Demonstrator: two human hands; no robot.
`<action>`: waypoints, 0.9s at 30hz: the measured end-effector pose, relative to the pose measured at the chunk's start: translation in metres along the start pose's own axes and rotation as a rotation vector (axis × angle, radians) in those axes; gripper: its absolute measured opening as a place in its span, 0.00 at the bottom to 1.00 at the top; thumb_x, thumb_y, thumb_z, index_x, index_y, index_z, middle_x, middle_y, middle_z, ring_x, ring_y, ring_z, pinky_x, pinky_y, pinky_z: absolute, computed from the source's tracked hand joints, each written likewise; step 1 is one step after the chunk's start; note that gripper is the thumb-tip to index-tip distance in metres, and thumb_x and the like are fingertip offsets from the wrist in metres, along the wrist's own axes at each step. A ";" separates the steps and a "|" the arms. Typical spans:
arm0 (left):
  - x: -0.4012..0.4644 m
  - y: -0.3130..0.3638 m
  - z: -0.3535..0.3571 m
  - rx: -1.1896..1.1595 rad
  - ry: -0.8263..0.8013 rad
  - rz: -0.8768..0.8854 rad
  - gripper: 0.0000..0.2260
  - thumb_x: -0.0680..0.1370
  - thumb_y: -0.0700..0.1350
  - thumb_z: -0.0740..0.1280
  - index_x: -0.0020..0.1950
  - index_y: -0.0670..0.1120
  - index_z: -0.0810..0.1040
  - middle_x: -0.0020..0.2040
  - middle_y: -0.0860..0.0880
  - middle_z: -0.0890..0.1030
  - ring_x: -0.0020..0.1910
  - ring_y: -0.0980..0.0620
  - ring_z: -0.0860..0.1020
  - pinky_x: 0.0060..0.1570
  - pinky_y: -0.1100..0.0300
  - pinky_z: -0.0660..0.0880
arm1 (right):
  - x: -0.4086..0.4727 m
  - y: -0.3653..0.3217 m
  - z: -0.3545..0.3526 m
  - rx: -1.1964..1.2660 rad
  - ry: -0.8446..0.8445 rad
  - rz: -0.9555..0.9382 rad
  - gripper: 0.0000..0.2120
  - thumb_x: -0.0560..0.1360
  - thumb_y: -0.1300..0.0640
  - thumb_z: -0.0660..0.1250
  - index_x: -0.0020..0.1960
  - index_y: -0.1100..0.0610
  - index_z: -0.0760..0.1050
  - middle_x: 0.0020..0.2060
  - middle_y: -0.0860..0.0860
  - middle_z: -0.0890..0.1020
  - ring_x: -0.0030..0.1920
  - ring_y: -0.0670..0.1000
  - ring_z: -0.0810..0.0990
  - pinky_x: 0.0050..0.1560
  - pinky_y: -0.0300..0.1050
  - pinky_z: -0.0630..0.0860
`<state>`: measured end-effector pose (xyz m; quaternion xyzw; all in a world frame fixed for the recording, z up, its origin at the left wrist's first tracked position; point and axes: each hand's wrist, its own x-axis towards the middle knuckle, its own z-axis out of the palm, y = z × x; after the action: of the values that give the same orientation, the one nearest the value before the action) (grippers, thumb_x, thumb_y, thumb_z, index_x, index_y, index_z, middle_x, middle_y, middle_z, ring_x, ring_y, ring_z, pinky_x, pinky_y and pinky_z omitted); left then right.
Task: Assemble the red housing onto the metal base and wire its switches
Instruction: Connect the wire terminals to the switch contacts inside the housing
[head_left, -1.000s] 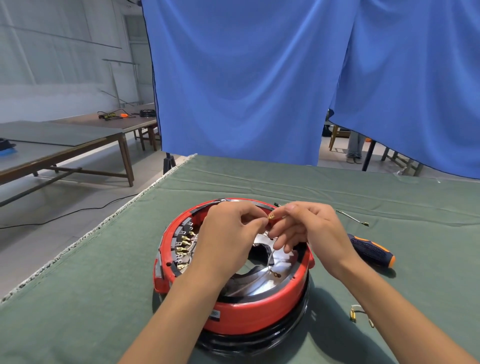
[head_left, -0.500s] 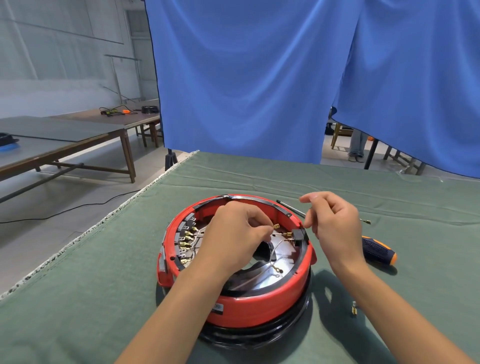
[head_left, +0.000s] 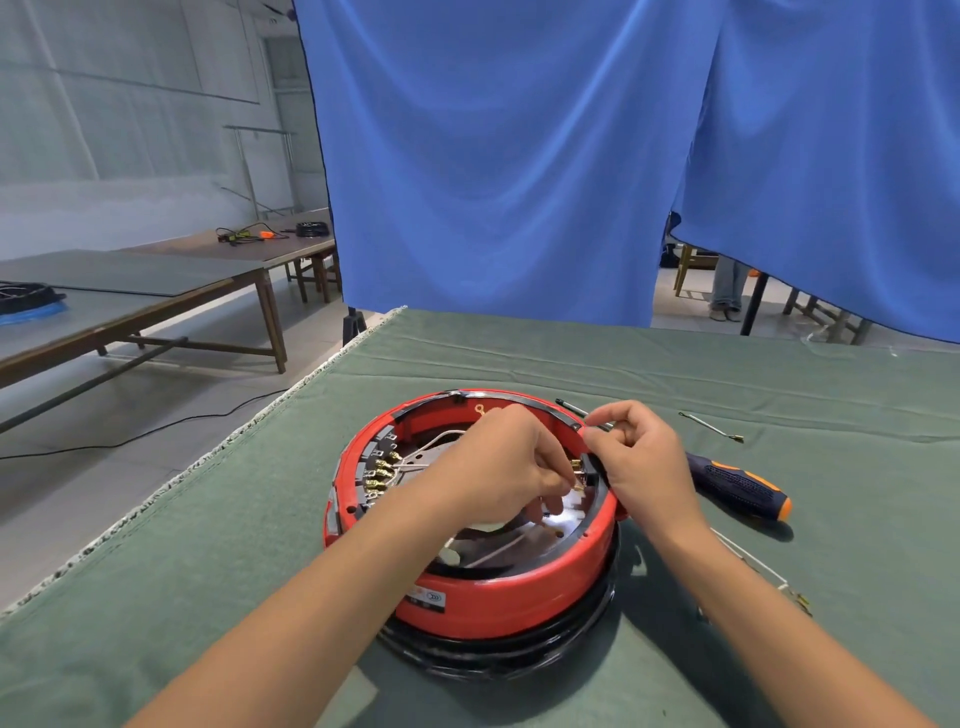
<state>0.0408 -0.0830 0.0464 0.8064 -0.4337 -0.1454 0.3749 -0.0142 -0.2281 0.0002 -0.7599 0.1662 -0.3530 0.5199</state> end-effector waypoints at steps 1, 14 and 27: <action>0.003 0.000 -0.002 0.013 -0.007 -0.006 0.05 0.75 0.35 0.68 0.44 0.39 0.84 0.35 0.44 0.84 0.31 0.50 0.81 0.39 0.53 0.82 | 0.000 0.000 0.000 0.002 -0.002 -0.001 0.07 0.73 0.66 0.67 0.40 0.55 0.75 0.22 0.45 0.66 0.20 0.42 0.63 0.23 0.32 0.60; 0.006 -0.011 0.002 -0.083 0.101 -0.012 0.06 0.76 0.38 0.69 0.40 0.42 0.82 0.32 0.45 0.83 0.28 0.53 0.76 0.31 0.60 0.75 | 0.003 0.006 0.001 0.022 0.002 -0.003 0.08 0.72 0.66 0.68 0.38 0.54 0.76 0.20 0.43 0.66 0.21 0.42 0.64 0.25 0.33 0.61; 0.007 -0.009 0.009 0.000 0.100 0.006 0.06 0.76 0.39 0.69 0.39 0.45 0.82 0.30 0.51 0.82 0.24 0.62 0.74 0.27 0.70 0.70 | 0.002 0.008 0.001 0.015 0.002 -0.014 0.09 0.72 0.65 0.68 0.37 0.53 0.76 0.18 0.41 0.67 0.21 0.41 0.64 0.24 0.32 0.60</action>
<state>0.0455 -0.0896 0.0343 0.8112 -0.4170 -0.1040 0.3966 -0.0106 -0.2320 -0.0067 -0.7566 0.1588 -0.3587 0.5231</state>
